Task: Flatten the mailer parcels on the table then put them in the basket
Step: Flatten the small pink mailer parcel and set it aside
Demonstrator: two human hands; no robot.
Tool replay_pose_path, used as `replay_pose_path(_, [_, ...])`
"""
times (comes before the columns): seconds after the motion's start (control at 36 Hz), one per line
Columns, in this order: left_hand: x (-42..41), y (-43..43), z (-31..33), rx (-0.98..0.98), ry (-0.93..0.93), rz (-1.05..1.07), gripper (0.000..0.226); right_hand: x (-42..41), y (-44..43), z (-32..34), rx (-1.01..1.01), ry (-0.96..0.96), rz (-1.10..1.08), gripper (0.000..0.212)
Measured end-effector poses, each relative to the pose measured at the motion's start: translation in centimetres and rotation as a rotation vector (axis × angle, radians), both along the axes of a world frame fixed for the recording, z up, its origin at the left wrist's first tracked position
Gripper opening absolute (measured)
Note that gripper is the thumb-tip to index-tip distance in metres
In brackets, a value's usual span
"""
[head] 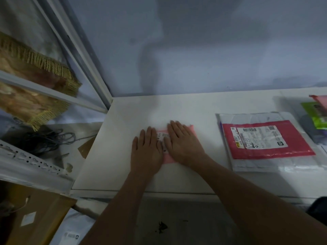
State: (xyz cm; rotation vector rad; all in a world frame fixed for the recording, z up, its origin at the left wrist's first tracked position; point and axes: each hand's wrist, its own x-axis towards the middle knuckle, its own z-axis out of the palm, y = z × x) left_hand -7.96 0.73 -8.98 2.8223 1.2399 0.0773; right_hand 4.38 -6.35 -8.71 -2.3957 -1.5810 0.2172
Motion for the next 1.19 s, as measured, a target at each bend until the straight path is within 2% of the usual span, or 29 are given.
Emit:
replay_pose_path(0.17, [-0.1,-0.1,0.1,0.003,0.03,-0.01,0.077,0.4,-0.1,-0.4,0.005,-0.033,-0.005,0.075])
replay_pose_path(0.25, [0.0,-0.1,0.2,0.004,0.022,0.001,0.078,0.8,-0.3,-0.3,0.005,-0.037,-0.032,0.069])
replay_pose_path(0.39, [0.0,0.0,0.0,-0.021,0.01,0.009,0.063,1.6,-1.0,-0.2,-0.012,-0.064,-0.056,0.071])
replay_pose_path(0.5, [0.1,0.0,0.1,-0.028,0.018,0.012,0.067,2.0,-1.3,-0.1,-0.022,-0.053,-0.065,0.069])
replay_pose_path(0.58, [0.2,0.0,0.2,-0.059,0.018,0.005,0.059,2.0,-1.3,-0.1,-0.023,-0.043,-0.065,0.067])
replay_pose_path(0.69, [0.8,-0.4,0.7,0.011,-0.003,0.017,0.064,2.0,-1.3,-0.3,-0.021,-0.064,-0.062,0.076])
replay_pose_path(0.78, [2.4,-1.4,0.9,0.066,-0.04,-0.073,0.062,2.0,-1.2,-0.5,-0.016,-0.089,-0.054,0.081])
replay_pose_path(0.89, [5.1,-2.6,1.5,-0.046,-0.151,-0.164,0.053,2.5,-1.7,-0.3,-0.095,-0.123,0.041,0.092])
replay_pose_path(0.97, [6.1,-2.5,1.2,-0.253,-0.198,-0.203,0.049,2.5,-1.8,0.0,-0.119,-0.145,0.051,0.095])
replay_pose_path(1.08, [6.1,-2.1,0.6,-0.272,-0.192,-0.198,0.05,2.5,-1.7,-0.5,-0.089,-0.146,0.044,0.079])
replay_pose_path(1.19, [6.1,-1.8,0.5,-0.278,-0.181,-0.223,0.051,2.5,-1.7,-0.4,-0.083,-0.135,0.041,0.084])
